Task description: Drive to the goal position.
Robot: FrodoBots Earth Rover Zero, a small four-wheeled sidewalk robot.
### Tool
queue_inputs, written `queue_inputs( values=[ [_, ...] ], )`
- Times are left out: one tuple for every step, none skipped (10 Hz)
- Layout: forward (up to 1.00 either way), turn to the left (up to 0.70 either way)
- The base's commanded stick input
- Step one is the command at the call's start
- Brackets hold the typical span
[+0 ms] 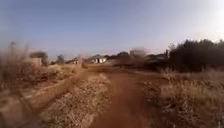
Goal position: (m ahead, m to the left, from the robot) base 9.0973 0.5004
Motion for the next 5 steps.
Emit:
queue_inputs(
  values=[
    [0.7,-0.27],
    [0.7,-0.3],
    [0.7,-0.33],
    [0.7,-0.28],
    [0.7,-0.06]
  ],
)
